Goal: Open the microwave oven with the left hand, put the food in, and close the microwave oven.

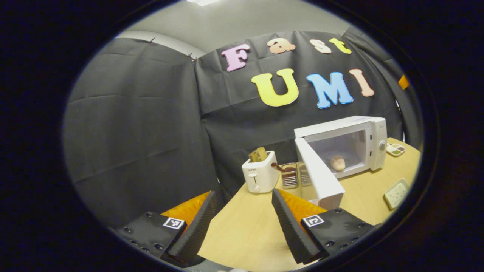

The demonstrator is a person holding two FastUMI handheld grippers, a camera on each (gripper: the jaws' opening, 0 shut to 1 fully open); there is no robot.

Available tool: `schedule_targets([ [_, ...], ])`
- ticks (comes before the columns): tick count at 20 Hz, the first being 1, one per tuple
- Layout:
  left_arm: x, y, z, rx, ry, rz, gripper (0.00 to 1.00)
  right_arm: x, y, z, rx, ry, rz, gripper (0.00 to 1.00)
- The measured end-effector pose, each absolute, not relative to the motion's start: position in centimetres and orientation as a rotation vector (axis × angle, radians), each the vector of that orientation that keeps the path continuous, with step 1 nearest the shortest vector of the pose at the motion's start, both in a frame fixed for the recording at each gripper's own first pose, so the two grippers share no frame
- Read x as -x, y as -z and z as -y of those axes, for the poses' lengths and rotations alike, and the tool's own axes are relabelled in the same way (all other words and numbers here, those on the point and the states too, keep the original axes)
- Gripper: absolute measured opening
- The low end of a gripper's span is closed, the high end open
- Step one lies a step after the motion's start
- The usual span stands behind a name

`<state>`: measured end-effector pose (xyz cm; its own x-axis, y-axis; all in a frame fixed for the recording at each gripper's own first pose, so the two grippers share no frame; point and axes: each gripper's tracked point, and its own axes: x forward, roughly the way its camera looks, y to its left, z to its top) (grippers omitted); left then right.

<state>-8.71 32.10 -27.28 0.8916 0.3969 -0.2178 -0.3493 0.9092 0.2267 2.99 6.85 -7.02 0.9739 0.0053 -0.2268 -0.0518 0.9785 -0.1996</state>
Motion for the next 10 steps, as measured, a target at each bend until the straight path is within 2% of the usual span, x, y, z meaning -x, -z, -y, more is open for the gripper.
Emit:
schedule_targets([
  [5, 9.4, 32.0, -31.5, -0.131, -0.375, -0.317, 1.0, -2.4, 7.4, -6.3, 0.193, -0.04, -0.262, 0.96],
  [6, 9.3, 32.4, -31.5, -0.121, -0.381, -0.317, 0.95, -2.4, 7.2, -6.1, 0.182, -0.037, -0.258, 0.96],
  [10, 9.6, 32.5, -29.9, -0.122, -0.369, -0.318, 0.94, -2.3, 6.6, -4.7, 0.179, -0.018, -0.256, 0.96],
])
